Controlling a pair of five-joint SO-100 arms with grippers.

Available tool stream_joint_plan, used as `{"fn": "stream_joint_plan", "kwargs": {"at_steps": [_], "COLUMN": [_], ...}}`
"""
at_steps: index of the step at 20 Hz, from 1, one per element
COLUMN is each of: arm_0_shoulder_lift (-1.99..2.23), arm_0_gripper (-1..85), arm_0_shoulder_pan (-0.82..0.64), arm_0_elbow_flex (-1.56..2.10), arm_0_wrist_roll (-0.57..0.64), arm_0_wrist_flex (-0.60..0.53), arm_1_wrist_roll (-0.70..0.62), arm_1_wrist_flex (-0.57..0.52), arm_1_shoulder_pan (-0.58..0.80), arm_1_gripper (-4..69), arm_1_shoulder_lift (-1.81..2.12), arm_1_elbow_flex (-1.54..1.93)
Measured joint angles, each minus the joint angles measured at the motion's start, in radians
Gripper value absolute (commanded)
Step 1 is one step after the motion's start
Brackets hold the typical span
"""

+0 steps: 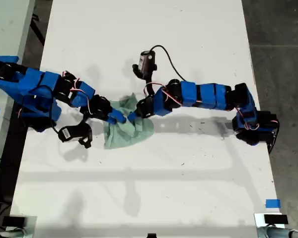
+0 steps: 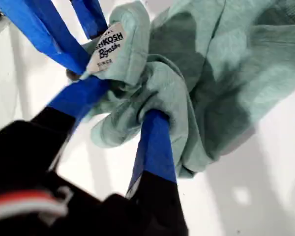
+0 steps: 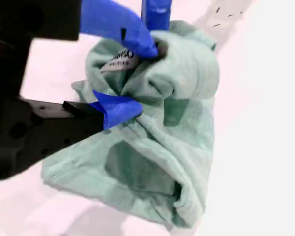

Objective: Fold tshirt

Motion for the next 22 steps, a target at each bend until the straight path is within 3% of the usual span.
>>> {"fn": "stream_joint_plan", "kwargs": {"at_steps": [4, 8, 15, 17, 19, 22], "arm_0_shoulder_lift": [0.382, 0.862, 1.183, 1.201, 1.250, 1.367], "arm_0_gripper": [32.8, 30.5, 26.9, 17.3, 5.6, 0.7], "arm_0_shoulder_pan": [-0.167, -0.353, -0.380, -0.383, -0.383, -0.383], "arm_0_elbow_flex": [0.272, 0.502, 0.650, 0.673, 0.710, 0.795], "arm_0_wrist_roll": [-0.011, 0.063, 0.071, 0.075, 0.080, 0.080], "arm_0_wrist_flex": [-0.018, 0.038, 0.124, 0.150, 0.172, 0.209], "arm_1_wrist_roll": [-0.018, -0.055, -0.083, -0.103, -0.107, -0.095], "arm_1_wrist_flex": [-0.008, 0.041, 0.140, 0.175, 0.192, 0.207], "arm_1_shoulder_pan": [0.114, 0.209, 0.262, 0.285, 0.293, 0.299], "arm_1_gripper": [27.1, 24.5, 16.0, 14.8, 6.4, 0.1], "arm_1_shoulder_lift": [0.000, 0.011, 0.074, 0.147, 0.247, 0.462], "arm_1_elbow_flex": [0.000, 0.041, 0.084, 0.146, 0.252, 0.506]}}
